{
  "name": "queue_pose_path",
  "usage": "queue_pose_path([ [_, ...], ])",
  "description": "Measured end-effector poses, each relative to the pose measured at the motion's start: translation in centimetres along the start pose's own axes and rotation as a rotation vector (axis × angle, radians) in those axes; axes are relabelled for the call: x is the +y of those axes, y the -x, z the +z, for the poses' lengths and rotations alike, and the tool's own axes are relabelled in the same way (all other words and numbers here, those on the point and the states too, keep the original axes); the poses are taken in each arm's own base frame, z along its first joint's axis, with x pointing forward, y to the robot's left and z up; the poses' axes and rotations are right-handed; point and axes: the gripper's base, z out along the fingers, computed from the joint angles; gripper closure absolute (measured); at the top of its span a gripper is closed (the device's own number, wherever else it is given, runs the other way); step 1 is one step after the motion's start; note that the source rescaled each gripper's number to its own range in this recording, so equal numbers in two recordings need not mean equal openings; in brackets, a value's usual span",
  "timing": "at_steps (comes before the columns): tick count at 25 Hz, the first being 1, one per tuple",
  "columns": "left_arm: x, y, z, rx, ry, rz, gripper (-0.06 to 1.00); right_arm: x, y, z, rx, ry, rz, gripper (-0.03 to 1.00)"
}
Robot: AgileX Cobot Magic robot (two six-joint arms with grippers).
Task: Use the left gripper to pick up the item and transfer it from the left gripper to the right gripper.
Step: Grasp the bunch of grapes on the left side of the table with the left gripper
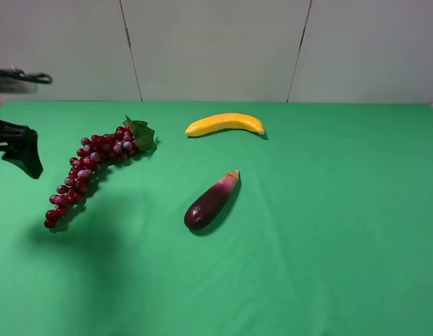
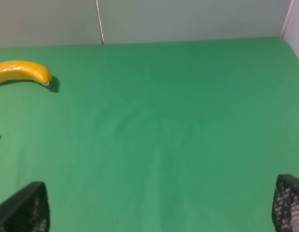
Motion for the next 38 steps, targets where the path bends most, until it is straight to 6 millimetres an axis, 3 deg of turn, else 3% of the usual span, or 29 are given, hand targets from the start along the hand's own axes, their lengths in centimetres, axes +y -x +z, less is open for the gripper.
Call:
queue_pose_path([
  [12,-4.8,2.1,7.4,-0.02,-0.009,0.173,-0.06,0.0,0.0,0.0,0.0,0.0,0.0,-0.03],
  [19,-6.1,2.4,10.0,-0.032,-0.024,0.197,-0.06,0.0,0.0,0.0,0.0,0.0,0.0,-0.03],
  [24,-6.2,2.3,10.8,-0.024,-0.026,0.2,-0.04,0.0,0.0,0.0,0.0,0.0,0.0,-0.03],
  [27,-6.2,2.3,10.8,-0.024,-0.026,0.2,0.05,0.0,0.0,0.0,0.0,0.0,0.0,-0.03],
  [30,-6.2,2.4,10.8,-0.025,-0.025,0.2,0.21,0.0,0.0,0.0,0.0,0.0,0.0,-0.03],
  [34,-6.2,2.4,10.8,-0.025,-0.025,0.2,0.49,0.0,0.0,0.0,0.0,0.0,0.0,-0.03],
  [37,-6.2,2.4,10.8,-0.025,-0.025,0.2,0.76,0.0,0.0,0.0,0.0,0.0,0.0,-0.03],
  [38,-6.2,2.3,10.8,-0.024,-0.026,0.199,0.78,0.0,0.0,0.0,0.0,0.0,0.0,-0.03],
])
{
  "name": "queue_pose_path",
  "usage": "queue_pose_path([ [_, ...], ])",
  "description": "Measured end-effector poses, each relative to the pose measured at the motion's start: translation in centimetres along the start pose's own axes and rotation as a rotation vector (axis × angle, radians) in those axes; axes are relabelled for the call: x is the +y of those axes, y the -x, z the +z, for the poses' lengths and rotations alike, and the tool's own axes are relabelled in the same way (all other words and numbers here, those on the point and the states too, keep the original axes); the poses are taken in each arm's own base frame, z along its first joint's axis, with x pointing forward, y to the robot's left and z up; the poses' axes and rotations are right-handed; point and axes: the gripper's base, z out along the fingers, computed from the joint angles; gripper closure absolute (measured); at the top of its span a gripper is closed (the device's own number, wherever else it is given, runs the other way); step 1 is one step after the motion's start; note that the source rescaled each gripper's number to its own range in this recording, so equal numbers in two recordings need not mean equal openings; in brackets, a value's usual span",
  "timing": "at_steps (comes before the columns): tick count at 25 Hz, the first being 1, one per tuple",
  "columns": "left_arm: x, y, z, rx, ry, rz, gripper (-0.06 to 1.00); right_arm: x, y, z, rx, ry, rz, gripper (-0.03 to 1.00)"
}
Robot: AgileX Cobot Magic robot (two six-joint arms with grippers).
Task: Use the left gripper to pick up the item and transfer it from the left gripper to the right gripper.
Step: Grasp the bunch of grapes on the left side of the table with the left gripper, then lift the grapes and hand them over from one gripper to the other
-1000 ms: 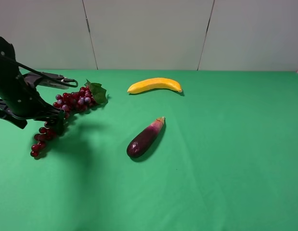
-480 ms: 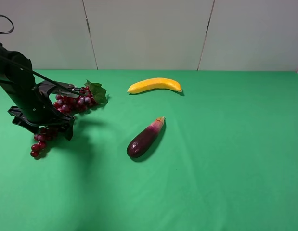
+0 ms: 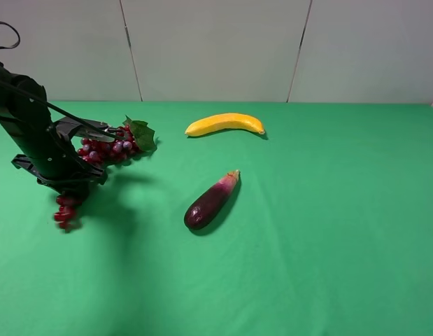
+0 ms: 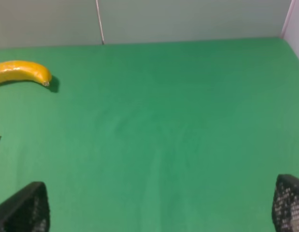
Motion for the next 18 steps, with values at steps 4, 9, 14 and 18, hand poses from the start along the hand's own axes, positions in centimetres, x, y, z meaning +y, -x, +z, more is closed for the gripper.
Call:
queue_pose_path([
  [4,0.0,0.0,0.0,0.0,0.0,0.0,0.79,0.0,0.0,0.0,0.0,0.0,0.0,-0.03],
  [9,0.0,0.1,0.0,0.003,0.0,0.0,0.81,0.0,0.0,0.0,0.0,0.0,0.0,-0.03],
  [14,0.2,1.2,-1.8,-0.009,0.008,-0.003,0.84,0.0,0.0,0.0,0.0,0.0,0.0,-0.03],
  [18,0.5,2.5,-4.6,-0.035,0.018,-0.008,0.84,0.0,0.0,0.0,0.0,0.0,0.0,-0.03],
])
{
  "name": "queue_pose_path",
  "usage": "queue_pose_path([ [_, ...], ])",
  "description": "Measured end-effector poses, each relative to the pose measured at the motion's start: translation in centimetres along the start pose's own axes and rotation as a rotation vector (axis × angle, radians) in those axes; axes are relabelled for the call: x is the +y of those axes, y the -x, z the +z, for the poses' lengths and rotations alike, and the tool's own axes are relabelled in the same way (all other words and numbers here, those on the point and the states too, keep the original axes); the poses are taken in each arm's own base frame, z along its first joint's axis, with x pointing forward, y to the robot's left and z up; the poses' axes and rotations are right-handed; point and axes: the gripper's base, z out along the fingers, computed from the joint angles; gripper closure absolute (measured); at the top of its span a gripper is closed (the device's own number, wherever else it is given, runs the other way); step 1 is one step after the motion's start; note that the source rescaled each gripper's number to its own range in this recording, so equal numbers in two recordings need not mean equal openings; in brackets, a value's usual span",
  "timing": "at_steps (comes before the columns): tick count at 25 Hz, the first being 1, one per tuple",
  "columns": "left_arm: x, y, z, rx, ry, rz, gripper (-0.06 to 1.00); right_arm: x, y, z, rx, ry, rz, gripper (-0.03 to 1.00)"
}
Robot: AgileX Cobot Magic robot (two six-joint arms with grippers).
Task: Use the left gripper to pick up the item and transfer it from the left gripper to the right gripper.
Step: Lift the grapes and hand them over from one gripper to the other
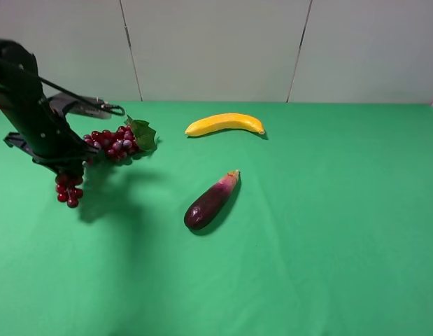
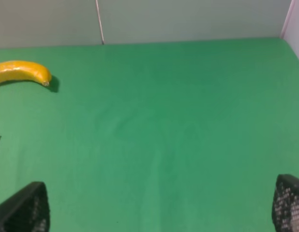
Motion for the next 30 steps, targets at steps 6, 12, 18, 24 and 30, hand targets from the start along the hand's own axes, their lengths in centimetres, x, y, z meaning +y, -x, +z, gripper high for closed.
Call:
queue_pose_path([
  [6,0.5,2.1,-4.6,-0.045,0.014,-0.012,0.85,0.0,0.0,0.0,0.0,0.0,0.0,-0.03],
  [12,1.0,4.0,-9.5,-0.029,0.027,-0.003,0.86,0.0,0.0,0.0,0.0,0.0,0.0,-0.03],
  [18,1.5,6.2,-14.6,-0.054,0.039,0.027,0.9,0.0,0.0,0.0,0.0,0.0,0.0,-0.03],
  [24,1.9,8.8,-19.9,-0.251,0.046,0.022,0.92,0.0,0.0,0.0,-0.001,0.0,0.0,-0.03],
  [30,1.0,9.7,-22.7,-0.359,-0.075,-0.014,0.92,0.0,0.0,0.0,-0.001,0.005,0.003,-0.03],
])
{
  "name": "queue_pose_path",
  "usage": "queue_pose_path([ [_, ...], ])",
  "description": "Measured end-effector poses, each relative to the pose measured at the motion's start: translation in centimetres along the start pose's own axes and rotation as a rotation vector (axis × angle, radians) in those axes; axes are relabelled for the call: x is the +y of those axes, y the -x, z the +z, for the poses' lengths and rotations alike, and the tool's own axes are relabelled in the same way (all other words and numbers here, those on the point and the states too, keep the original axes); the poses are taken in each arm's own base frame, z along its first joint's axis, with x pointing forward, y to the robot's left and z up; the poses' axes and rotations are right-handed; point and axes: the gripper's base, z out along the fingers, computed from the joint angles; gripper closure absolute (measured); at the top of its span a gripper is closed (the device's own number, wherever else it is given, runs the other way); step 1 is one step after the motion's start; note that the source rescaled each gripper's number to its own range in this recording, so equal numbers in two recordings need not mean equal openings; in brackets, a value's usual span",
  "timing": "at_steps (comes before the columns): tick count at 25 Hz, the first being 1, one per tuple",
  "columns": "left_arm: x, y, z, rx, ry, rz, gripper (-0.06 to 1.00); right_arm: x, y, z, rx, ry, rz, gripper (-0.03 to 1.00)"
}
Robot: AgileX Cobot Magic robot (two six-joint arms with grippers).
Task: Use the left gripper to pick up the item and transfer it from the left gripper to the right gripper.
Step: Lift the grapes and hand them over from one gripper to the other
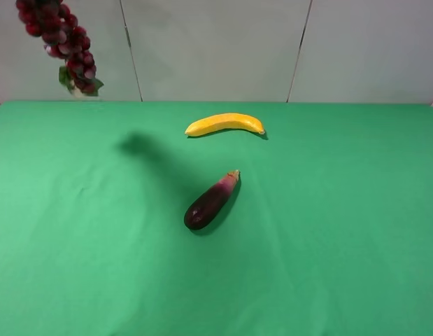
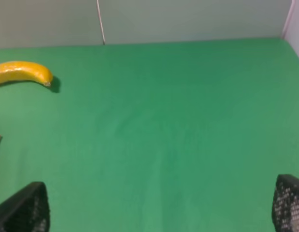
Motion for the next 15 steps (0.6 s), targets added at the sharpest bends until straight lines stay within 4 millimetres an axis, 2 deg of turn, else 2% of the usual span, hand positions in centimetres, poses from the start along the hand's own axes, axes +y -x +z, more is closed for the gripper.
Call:
queue_pose_path([
  [6,-1.8,0.4,-0.4,-0.022,-0.119,-0.024,0.93,0.1,0.0,0.0,0.0,0.01,0.006,-0.03],
  [15,-8.5,-0.1,-0.8,-0.013,-0.241,0.121,0.93,0.6,0.2,0.4,0.022,0.072,0.025,-0.03],
])
